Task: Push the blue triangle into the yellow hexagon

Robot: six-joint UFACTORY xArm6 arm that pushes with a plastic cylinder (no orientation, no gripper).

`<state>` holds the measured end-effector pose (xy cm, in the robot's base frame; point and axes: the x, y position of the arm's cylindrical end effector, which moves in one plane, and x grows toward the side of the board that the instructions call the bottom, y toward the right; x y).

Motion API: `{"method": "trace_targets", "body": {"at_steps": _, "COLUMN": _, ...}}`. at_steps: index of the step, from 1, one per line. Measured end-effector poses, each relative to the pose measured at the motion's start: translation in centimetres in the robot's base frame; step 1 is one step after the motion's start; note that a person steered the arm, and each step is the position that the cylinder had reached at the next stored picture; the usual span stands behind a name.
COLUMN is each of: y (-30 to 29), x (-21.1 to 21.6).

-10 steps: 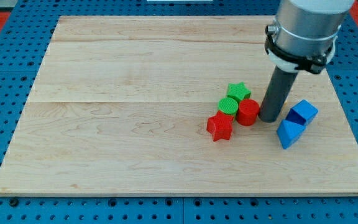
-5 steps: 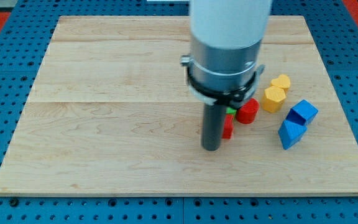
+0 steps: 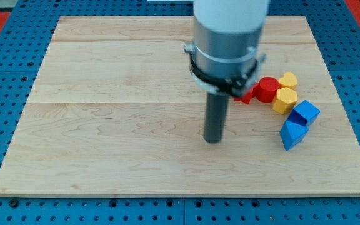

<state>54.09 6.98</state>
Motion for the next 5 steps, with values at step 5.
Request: {"method": "trace_targets", "body": {"at_steps": 5, "y": 13.4, "x": -5.5}}
